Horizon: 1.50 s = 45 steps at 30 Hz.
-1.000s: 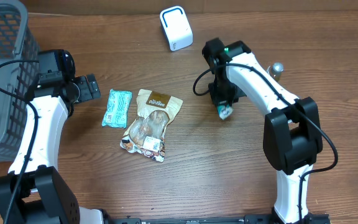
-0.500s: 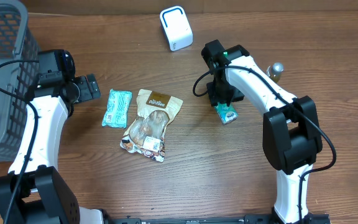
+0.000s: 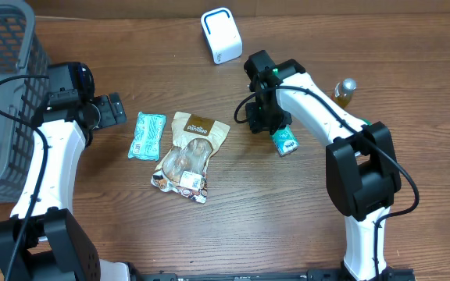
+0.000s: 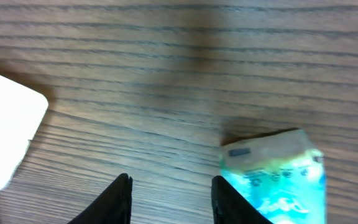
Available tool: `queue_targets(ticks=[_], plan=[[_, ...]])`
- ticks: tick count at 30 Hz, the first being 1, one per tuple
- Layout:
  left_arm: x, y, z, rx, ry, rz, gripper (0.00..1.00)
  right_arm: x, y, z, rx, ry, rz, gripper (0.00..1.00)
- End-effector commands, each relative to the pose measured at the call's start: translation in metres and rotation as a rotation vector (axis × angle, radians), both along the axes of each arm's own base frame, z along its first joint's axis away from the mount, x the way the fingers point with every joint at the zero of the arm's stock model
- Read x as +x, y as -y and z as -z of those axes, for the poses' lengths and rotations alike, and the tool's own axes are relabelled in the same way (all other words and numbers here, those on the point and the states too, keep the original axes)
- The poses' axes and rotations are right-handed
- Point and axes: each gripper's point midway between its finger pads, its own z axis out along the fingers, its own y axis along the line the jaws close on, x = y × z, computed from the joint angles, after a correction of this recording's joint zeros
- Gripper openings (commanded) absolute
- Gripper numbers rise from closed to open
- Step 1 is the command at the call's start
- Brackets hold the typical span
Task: Scan the item barcode
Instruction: 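Move the box back right and set it down, release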
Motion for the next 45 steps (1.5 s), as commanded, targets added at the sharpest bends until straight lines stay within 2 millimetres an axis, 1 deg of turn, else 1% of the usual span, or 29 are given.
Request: queue_targets(ticks=[1, 3, 5, 8, 13, 15, 16, 17, 22, 29, 32, 34, 35, 39, 41, 42, 43, 45], plan=[[0.005, 0.001, -0.013, 0.015, 0.031, 0.014, 1.0, -0.003, -0.01, 0.001, 0.018, -0.001, -0.011, 0.28], [0.005, 0.001, -0.013, 0.015, 0.031, 0.014, 1.0, -0.005, -0.012, 0.002, 0.018, -0.003, -0.018, 0.14], [0.005, 0.001, -0.013, 0.015, 0.031, 0.014, 0.99, -0.007, -0.013, 0.004, 0.015, -0.007, -0.024, 0.04], [0.005, 0.001, -0.013, 0.015, 0.031, 0.014, 1.0, -0.013, -0.013, 0.011, 0.009, -0.02, -0.029, 0.04], [0.005, 0.001, -0.013, 0.015, 0.031, 0.014, 1.0, -0.026, -0.005, 0.032, -0.017, -0.049, -0.03, 0.04], [0.005, 0.001, -0.013, 0.015, 0.031, 0.014, 1.0, -0.026, 0.011, 0.04, -0.095, -0.033, -0.024, 0.04], [0.005, 0.001, -0.013, 0.015, 0.031, 0.014, 1.0, -0.024, 0.026, 0.042, -0.161, -0.015, -0.016, 0.04], [0.005, 0.001, -0.013, 0.015, 0.031, 0.014, 1.0, -0.022, 0.036, 0.044, -0.203, -0.005, -0.005, 0.04], [0.005, 0.001, -0.013, 0.015, 0.031, 0.014, 1.0, -0.02, 0.074, 0.042, -0.316, -0.013, 0.034, 0.04], [0.005, 0.001, -0.013, 0.015, 0.031, 0.014, 1.0, -0.019, 0.119, 0.04, -0.351, -0.062, 0.133, 0.04], [0.005, 0.001, -0.013, 0.015, 0.031, 0.014, 0.99, -0.017, 0.132, 0.041, -0.33, -0.075, 0.178, 0.05], [0.005, 0.001, -0.013, 0.015, 0.031, 0.014, 0.99, -0.016, 0.133, 0.042, -0.294, -0.087, 0.199, 0.08], [0.005, 0.001, -0.013, 0.015, 0.031, 0.014, 1.0, -0.016, 0.13, 0.043, -0.269, -0.092, 0.207, 0.08], [0.005, 0.001, -0.013, 0.015, 0.031, 0.014, 1.0, -0.013, 0.115, 0.046, -0.179, -0.094, 0.213, 0.09], [0.005, 0.001, -0.013, 0.015, 0.031, 0.014, 1.0, -0.012, 0.104, 0.047, -0.131, -0.097, 0.207, 0.1], [0.005, 0.001, -0.013, 0.015, 0.031, 0.014, 1.0, -0.012, 0.095, 0.047, -0.093, -0.102, 0.201, 0.11], [0.005, 0.001, -0.013, 0.015, 0.031, 0.014, 0.99, -0.013, 0.088, 0.047, -0.066, -0.106, 0.198, 0.14], [0.005, 0.001, -0.013, 0.015, 0.031, 0.014, 0.99, -0.015, 0.065, 0.046, 0.03, -0.124, 0.18, 0.23]])
